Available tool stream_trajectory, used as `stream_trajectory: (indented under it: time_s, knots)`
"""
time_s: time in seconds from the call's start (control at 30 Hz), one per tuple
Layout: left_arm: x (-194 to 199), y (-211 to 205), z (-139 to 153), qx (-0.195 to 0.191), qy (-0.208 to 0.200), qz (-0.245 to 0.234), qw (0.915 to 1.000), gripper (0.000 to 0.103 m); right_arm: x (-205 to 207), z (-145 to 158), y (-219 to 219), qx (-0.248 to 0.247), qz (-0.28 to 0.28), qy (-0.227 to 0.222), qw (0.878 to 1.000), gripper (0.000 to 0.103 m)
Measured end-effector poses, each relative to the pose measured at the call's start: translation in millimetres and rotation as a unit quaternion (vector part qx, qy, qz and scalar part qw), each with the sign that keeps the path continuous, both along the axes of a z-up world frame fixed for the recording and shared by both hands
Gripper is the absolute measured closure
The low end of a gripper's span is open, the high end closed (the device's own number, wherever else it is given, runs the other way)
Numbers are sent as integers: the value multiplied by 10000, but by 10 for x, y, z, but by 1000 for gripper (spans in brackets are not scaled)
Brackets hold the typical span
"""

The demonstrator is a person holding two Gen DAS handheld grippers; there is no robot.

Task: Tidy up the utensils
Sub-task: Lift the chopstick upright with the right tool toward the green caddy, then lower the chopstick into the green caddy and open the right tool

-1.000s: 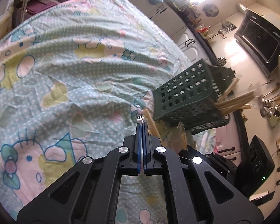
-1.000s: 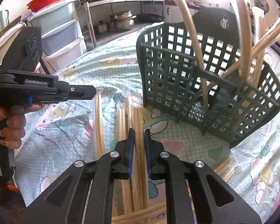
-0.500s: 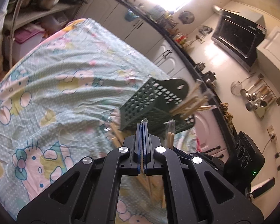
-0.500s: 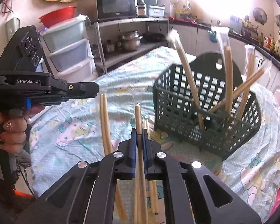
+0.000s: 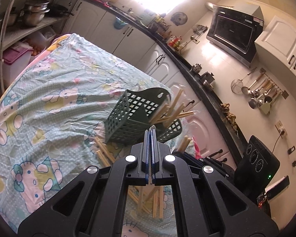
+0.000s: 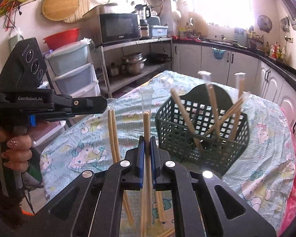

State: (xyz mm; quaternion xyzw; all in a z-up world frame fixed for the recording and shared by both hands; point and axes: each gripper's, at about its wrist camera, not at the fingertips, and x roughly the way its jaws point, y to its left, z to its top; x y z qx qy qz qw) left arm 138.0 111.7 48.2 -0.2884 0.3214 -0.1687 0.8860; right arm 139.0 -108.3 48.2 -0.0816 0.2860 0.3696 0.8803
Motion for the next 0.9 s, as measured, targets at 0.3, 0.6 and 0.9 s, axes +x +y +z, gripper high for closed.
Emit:
stream_trajectory:
  time_s: [0.3,0.6,0.9]
  knots:
    - [-14,-181,272,80,-313,-164,9993,103,-56,223,-289,271,-415,-354,9981,97]
    - [3,-320,581,133,-655,-245,9975,103,-20,385,-598,525,-866,-673,9926,97]
    - [72,-431,867,221,-936,-297,9949,103,34,487,-828,772,-1216,-891,9855,97]
